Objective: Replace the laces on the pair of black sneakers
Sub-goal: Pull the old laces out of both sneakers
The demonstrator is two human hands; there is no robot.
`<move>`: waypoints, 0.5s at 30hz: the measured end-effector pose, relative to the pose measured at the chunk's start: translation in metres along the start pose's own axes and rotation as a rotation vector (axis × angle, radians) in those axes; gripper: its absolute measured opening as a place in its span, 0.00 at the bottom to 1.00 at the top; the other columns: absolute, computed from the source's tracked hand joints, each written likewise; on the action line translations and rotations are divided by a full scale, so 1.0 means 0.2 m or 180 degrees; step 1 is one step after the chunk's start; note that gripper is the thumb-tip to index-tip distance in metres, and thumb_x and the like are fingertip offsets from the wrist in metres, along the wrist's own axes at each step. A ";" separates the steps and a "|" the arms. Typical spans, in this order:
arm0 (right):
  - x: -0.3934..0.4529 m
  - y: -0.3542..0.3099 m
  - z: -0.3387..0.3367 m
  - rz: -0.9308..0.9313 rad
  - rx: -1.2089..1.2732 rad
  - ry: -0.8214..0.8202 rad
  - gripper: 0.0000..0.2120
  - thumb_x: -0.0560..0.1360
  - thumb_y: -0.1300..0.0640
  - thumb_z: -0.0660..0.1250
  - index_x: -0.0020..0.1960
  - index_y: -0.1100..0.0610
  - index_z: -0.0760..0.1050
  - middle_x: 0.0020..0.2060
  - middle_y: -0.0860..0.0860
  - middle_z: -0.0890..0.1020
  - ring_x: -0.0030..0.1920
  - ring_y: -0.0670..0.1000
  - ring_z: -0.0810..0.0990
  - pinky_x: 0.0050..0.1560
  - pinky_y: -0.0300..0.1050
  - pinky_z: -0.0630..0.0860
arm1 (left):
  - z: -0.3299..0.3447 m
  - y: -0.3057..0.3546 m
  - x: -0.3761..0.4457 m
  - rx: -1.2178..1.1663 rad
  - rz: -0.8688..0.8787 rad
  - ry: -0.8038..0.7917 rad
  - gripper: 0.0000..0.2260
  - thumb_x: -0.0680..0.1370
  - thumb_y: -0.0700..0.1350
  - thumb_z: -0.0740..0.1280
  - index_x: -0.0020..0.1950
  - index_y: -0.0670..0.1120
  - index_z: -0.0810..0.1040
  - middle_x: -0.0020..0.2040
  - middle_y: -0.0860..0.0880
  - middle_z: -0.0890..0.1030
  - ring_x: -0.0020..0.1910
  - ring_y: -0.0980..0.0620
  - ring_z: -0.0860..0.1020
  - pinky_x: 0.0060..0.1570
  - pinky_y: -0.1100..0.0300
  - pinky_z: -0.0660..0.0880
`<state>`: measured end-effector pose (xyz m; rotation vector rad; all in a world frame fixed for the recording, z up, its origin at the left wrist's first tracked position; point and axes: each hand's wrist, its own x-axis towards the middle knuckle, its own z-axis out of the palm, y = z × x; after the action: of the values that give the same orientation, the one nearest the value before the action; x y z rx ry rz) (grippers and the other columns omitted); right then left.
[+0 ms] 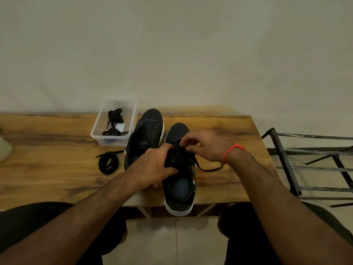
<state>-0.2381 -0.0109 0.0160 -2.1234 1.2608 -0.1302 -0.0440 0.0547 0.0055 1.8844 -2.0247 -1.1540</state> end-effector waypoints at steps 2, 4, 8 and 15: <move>0.01 0.01 0.02 0.0017 -0.0182 -0.0144 0.12 0.80 0.63 0.66 0.61 0.52 0.78 0.57 0.49 0.80 0.57 0.47 0.77 0.56 0.39 0.74 | 0.00 0.00 0.00 -0.0013 -0.0034 -0.0033 0.33 0.77 0.46 0.73 0.78 0.52 0.61 0.46 0.53 0.79 0.31 0.53 0.84 0.30 0.60 0.82; 0.01 0.01 0.03 0.0042 -0.0268 -0.0184 0.13 0.79 0.66 0.66 0.60 0.52 0.76 0.56 0.50 0.80 0.56 0.48 0.78 0.57 0.40 0.76 | -0.01 0.01 0.00 0.0002 -0.0038 -0.0062 0.34 0.77 0.46 0.73 0.79 0.52 0.60 0.50 0.51 0.80 0.32 0.52 0.84 0.32 0.57 0.83; 0.02 0.02 0.05 0.0118 -0.0353 -0.0156 0.19 0.76 0.73 0.62 0.54 0.49 0.73 0.54 0.51 0.78 0.54 0.51 0.77 0.54 0.44 0.77 | 0.00 0.01 0.00 0.0015 -0.0013 -0.0097 0.36 0.77 0.46 0.73 0.80 0.52 0.58 0.58 0.47 0.81 0.34 0.51 0.85 0.34 0.56 0.84; 0.03 0.08 0.06 0.0453 -0.0060 -0.0155 0.13 0.78 0.67 0.67 0.57 0.52 0.75 0.50 0.51 0.80 0.42 0.49 0.82 0.40 0.38 0.78 | 0.00 0.00 0.01 -0.0015 -0.0035 -0.0124 0.39 0.76 0.46 0.74 0.81 0.53 0.56 0.60 0.47 0.79 0.32 0.53 0.84 0.32 0.59 0.82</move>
<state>-0.2428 -0.0149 -0.0033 -2.0323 1.3839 -0.0050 -0.0443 0.0523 0.0052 1.8877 -2.0320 -1.2066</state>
